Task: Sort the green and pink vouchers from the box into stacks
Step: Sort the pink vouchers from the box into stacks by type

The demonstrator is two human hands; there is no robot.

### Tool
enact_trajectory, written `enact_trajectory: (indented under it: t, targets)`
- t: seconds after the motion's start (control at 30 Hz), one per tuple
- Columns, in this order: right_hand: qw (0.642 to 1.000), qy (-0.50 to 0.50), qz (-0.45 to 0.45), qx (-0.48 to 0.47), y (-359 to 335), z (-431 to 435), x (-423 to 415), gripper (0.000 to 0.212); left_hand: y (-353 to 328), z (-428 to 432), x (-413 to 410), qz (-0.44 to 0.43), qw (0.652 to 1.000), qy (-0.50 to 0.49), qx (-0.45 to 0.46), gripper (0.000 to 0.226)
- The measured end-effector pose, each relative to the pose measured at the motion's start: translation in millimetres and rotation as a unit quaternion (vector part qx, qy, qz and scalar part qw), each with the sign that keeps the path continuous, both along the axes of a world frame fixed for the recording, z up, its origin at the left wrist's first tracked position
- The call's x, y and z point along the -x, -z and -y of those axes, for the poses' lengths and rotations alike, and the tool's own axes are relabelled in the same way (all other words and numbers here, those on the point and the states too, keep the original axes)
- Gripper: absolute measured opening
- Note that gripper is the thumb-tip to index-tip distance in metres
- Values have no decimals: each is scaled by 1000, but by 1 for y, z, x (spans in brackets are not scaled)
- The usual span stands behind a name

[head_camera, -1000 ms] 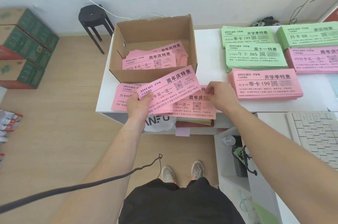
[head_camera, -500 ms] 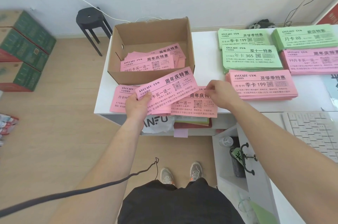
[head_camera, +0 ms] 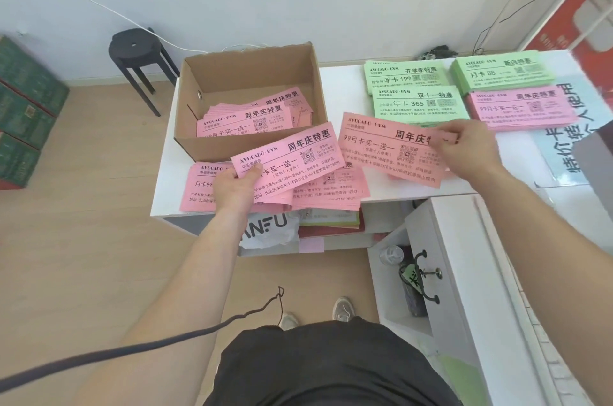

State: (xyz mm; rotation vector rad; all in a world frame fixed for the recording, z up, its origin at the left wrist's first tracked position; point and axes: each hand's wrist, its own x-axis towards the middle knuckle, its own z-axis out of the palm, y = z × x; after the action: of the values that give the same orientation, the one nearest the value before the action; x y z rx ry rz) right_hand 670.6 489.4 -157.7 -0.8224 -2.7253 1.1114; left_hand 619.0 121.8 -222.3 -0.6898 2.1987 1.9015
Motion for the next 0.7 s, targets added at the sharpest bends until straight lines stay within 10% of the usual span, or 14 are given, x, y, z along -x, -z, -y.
enact_trajectory:
  t: [0.23, 0.7]
  targets:
    - [981, 50, -89, 165, -14, -10, -4, 5, -8, -11, -5, -15, 999, 24, 38, 8]
    - [962, -147, 100, 208, 46, 82, 62, 5, -6, -11, -8, -12, 994, 41, 103, 52]
